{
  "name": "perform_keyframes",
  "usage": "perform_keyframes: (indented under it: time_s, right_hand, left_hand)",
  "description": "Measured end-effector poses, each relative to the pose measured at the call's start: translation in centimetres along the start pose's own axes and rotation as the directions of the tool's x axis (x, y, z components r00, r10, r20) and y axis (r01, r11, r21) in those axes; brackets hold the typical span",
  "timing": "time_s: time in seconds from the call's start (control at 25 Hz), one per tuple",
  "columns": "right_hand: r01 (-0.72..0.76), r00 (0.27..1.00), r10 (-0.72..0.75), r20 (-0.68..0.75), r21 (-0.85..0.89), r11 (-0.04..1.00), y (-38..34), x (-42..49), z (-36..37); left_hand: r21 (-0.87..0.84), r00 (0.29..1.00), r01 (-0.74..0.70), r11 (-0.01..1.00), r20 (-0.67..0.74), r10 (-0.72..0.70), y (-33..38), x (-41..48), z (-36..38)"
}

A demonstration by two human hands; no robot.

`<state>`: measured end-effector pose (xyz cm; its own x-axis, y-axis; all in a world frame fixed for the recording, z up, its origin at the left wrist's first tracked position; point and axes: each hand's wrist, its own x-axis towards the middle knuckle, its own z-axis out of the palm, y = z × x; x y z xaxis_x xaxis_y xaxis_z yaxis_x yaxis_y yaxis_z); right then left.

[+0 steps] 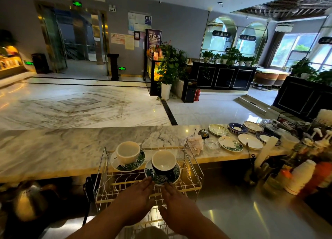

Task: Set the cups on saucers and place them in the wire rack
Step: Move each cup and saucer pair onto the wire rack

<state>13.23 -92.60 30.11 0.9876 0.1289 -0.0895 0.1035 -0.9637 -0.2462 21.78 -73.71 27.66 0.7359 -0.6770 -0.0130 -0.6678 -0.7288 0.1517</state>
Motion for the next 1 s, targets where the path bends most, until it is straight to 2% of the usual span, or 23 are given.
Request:
perform_keyframes:
  time_s: [0.56, 1.0]
  right_hand:
    - [-0.018, 0.999, 0.019, -0.039, 0.039, 0.999, 5.4, 5.3, -1.5]
    - [-0.068, 0.997, 0.069, -0.021, 0.025, 0.997, 6.5, 7.5, -1.6]
  left_hand:
    - [-0.025, 0.999, 0.052, 0.998, 0.007, -0.052, 1.1, 7.6, -0.6]
    - [0.020, 0.998, 0.056, 0.998, 0.021, -0.057, 0.5, 10.6, -0.1]
